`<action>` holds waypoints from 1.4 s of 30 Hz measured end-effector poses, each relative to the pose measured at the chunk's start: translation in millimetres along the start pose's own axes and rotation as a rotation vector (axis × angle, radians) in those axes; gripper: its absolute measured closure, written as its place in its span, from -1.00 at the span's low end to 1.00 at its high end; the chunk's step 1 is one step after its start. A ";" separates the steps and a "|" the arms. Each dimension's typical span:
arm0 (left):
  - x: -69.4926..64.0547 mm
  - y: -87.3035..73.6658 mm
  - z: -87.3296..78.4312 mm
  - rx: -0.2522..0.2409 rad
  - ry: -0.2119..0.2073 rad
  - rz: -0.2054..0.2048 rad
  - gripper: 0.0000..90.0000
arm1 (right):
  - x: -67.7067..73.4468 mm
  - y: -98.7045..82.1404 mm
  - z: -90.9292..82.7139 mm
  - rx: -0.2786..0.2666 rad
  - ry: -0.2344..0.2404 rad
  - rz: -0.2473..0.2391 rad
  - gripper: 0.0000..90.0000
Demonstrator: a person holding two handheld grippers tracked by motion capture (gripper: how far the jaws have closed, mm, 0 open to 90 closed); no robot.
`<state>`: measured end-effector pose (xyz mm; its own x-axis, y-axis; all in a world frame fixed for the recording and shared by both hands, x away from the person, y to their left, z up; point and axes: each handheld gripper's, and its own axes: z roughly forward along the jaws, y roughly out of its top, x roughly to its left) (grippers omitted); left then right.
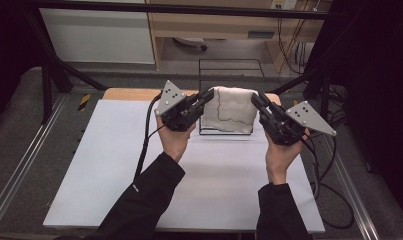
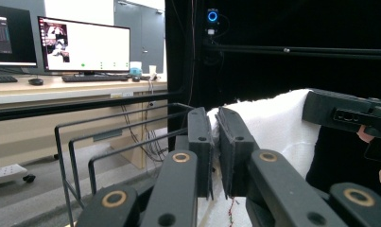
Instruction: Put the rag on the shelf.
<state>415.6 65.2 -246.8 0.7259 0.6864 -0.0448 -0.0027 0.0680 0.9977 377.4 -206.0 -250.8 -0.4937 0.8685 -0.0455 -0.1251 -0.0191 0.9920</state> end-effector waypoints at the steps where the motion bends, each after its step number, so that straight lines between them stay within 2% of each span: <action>1: 0.9 1.1 0.6 0.000 0.000 0.001 0.87 | -0.5 1.1 0.8 0.000 0.001 -0.001 0.80; 7: 3.5 8.4 5.4 -0.004 0.007 0.003 0.87 | -2.4 6.9 5.3 -0.005 -0.003 0.006 0.80; 16: 9.4 24.1 12.2 -0.028 0.020 0.000 0.87 | -4.8 22.0 16.7 -0.015 -0.013 -0.018 0.80; 21: 11.9 29.9 16.2 -0.037 0.029 0.008 0.87 | -7.4 27.8 22.5 -0.022 -0.017 -0.010 0.80; 31: 16.2 42.7 24.3 -0.044 0.035 0.016 0.87 | -13.7 40.7 34.2 -0.020 -0.032 -0.025 0.80; 36: 16.9 50.7 27.3 -0.043 0.037 0.040 0.87 | -17.4 47.1 39.0 -0.024 -0.041 -0.027 0.80; 42: 20.6 60.5 32.3 -0.044 0.048 0.048 0.87 | -21.6 53.7 47.6 -0.027 -0.045 -0.029 0.80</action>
<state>452.6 60.0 -185.7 0.6901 0.7237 -0.0008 -0.0677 0.0657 0.9955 422.3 -202.2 -190.9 -0.4507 0.8901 -0.0682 -0.1618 -0.0063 0.9868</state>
